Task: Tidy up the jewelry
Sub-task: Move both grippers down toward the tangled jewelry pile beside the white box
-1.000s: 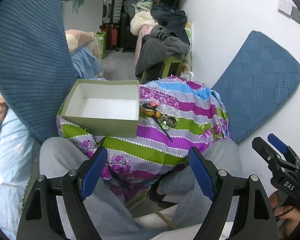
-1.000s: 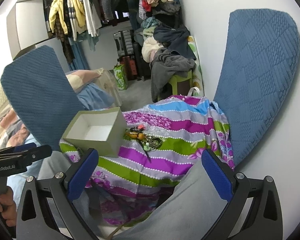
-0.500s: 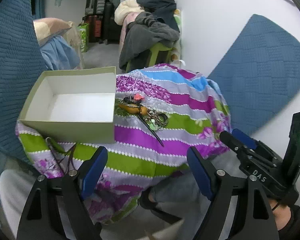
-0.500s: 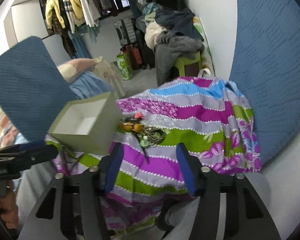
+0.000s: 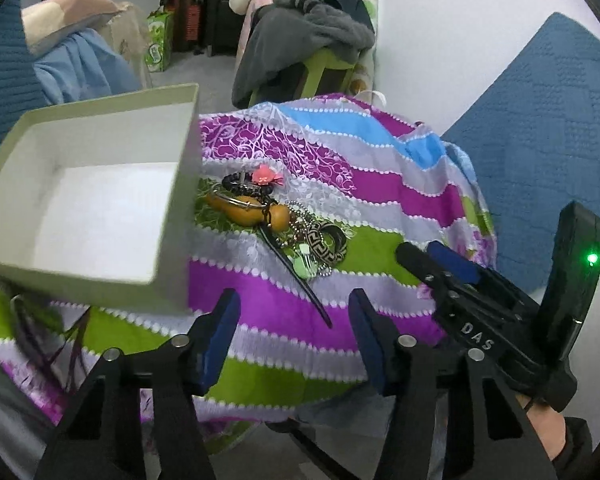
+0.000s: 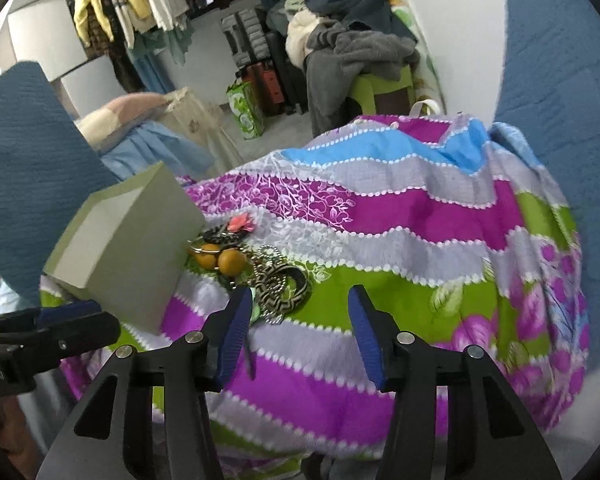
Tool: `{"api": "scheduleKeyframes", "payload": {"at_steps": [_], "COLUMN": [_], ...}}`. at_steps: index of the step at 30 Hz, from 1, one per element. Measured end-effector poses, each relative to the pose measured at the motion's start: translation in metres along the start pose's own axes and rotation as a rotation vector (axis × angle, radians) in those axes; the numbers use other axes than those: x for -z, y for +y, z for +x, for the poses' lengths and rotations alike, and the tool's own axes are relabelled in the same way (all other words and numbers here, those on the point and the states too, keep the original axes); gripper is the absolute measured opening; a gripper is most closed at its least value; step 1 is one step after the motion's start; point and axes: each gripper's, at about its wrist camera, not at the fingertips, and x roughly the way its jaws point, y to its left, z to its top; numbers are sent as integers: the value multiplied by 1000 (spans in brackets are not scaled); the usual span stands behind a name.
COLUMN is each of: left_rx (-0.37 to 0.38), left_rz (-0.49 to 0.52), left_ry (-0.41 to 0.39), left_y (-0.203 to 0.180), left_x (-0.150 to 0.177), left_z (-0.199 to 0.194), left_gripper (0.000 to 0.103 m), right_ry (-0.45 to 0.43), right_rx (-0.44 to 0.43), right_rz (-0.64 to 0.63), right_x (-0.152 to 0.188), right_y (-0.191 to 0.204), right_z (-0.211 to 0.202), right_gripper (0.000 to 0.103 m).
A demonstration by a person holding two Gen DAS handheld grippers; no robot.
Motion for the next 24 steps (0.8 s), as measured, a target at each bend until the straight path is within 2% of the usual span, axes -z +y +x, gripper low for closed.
{"api": "scheduleKeyframes", "payload": {"at_steps": [5, 7, 10, 15, 24], "left_rx": [-19, -23, -17, 25, 36], "left_rz": [-5, -8, -27, -34, -28], "left_ry": [34, 53, 78, 91, 103], "left_y": [0, 1, 4, 2, 1], "left_x": [-9, -11, -12, -12, -14], "left_z": [37, 51, 70, 85, 95], "left_gripper": [43, 40, 37, 35, 35], "right_ry": [93, 118, 165, 207, 242], "right_rx": [-82, -93, -124, -129, -102], "right_rz": [21, 8, 4, -37, -93], "right_x": [-8, -9, -11, -12, -9], "right_y": [-7, -7, -8, -6, -3], "right_z": [42, 52, 71, 92, 106], "right_gripper": [46, 38, 32, 26, 12]}}
